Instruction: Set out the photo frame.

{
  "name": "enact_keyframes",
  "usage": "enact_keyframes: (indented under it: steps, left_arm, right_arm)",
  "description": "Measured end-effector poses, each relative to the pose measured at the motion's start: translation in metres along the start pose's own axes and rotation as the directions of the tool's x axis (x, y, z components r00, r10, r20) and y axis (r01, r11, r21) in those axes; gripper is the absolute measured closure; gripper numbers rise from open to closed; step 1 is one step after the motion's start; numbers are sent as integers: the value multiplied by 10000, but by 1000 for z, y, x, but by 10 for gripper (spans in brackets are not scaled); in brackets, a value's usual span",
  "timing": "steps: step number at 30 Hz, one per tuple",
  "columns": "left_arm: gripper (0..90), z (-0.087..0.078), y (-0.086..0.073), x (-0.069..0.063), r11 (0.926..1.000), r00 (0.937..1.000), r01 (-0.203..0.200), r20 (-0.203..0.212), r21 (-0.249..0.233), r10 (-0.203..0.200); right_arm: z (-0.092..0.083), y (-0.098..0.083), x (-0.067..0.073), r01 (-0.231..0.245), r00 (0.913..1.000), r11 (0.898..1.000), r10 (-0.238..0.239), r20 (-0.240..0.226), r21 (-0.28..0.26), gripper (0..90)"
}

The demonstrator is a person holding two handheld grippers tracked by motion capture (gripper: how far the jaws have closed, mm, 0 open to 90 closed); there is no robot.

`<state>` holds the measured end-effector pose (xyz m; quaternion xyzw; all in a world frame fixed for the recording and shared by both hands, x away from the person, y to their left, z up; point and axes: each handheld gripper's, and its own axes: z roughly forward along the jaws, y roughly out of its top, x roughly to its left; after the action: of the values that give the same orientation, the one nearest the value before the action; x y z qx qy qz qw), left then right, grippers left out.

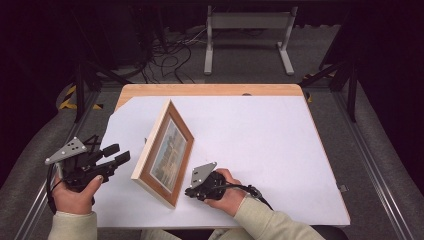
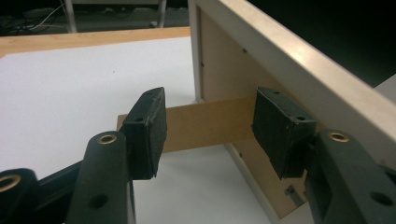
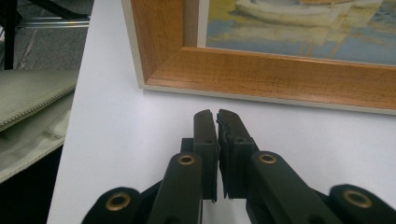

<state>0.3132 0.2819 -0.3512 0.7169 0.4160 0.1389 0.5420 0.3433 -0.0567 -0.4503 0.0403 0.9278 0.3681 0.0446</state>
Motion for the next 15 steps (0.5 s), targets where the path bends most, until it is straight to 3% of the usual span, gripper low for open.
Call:
enact_keyframes:
  steps: [5,9,15]
  left_arm:
    - [449,-4,3,-6,9998,9989,33,460,-172,-25]
    - [445,-6,8,-18,9999,9974,-21,720,-169,34]
    - [427,-12,11,-32,9998,9962,-126,864,-161,139]
  right_arm:
    - [-1,0,-1,-104,9999,9999,104,75,-31,846]
    - [-5,-1,-4,-180,9997,9997,182,166,-152,838]
    - [-11,-3,-6,-408,9987,9986,419,297,-348,825]
